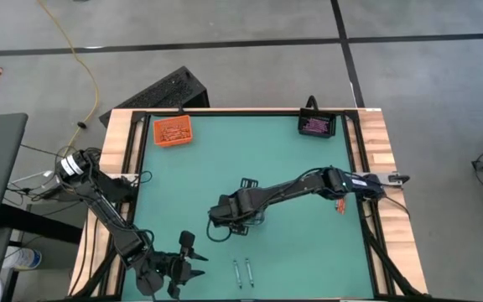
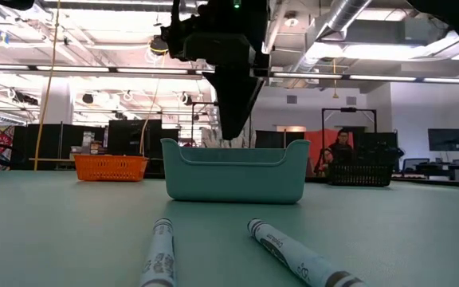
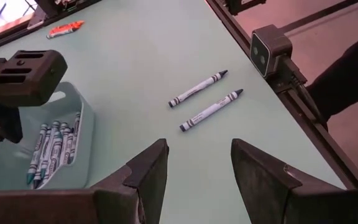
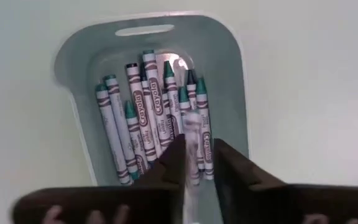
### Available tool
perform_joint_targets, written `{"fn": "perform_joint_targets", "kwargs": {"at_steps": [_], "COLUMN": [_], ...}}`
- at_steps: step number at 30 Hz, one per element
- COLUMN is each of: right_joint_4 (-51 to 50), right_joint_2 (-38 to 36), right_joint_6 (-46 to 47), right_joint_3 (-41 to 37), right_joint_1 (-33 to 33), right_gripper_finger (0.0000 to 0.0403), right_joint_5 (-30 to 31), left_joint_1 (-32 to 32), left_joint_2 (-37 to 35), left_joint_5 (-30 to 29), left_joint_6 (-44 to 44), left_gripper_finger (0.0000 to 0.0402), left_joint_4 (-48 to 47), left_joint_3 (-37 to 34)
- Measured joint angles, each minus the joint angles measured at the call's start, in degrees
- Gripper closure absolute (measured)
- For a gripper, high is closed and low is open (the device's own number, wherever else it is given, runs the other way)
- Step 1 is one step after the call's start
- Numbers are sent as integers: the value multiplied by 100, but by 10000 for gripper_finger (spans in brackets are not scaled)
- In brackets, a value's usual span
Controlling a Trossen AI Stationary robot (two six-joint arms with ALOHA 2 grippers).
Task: Sort crayons
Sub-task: Put the light blue crayon into the blue bin, then put the orange crayon into the orange bin
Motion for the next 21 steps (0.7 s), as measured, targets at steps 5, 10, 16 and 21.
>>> {"fn": "perform_joint_targets", "kwargs": {"at_steps": [5, 10, 16, 21], "right_joint_4": [1, -504, -981, -998], "right_joint_2": [0, -58, -499, -1200], "right_joint_6": [229, 724, 1323, 2070], "right_joint_3": [0, 0, -53, -430], "right_joint_1": [63, 291, 805, 1280], "right_gripper_finger": [259, 220, 223, 236], "right_joint_5": [338, 757, 1052, 1326], "left_joint_1": [0, 0, 2, 7], "left_joint_2": [-2, -2, -2, -3], "left_joint_5": [2, 2, 3, 2], "left_joint_6": [80, 218, 412, 563], "left_gripper_finger": [235, 235, 235, 235], "left_joint_4": [-21, -26, -34, -24], "left_joint_3": [0, 0, 0, 0]}}
